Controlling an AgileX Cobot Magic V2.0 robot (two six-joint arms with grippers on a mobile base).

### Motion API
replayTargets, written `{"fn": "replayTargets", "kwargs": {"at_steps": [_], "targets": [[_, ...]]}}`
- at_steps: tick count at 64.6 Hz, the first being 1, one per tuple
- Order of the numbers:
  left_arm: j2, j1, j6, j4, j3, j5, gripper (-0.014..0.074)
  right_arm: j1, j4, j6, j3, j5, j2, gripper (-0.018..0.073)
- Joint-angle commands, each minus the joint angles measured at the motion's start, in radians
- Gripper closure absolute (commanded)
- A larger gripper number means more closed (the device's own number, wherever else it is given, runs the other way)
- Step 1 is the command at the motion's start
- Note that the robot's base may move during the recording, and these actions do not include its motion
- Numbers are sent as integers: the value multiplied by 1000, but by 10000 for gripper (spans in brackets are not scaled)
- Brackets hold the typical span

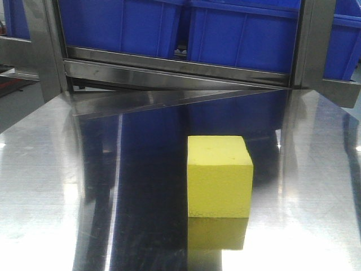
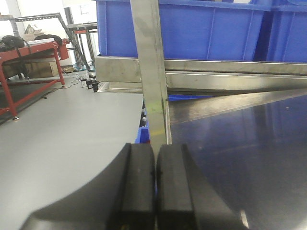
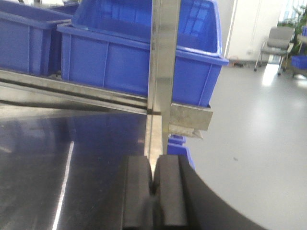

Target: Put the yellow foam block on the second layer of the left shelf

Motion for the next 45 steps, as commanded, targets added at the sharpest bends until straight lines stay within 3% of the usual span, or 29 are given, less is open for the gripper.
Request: {"fn": "replayTargets", "kwargs": {"at_steps": [1,17,37,42,45], "targets": [[-20,2,-5,-6,25,-81,460,7,-7,5,-80,-66,73,503],[-20,2,-5,-6,25,-81,460,111,-16,280,-191,-50,225,503],[-20,2,-5,-6,25,-81,460,314,-95,285,-294,-4,433,495],[-20,2,-5,-6,25,-81,460,376,-107,285,-327,7,507,421],[-20,2,-5,-6,25,-81,460,415,-107,285,-349,25,553,329]]}}
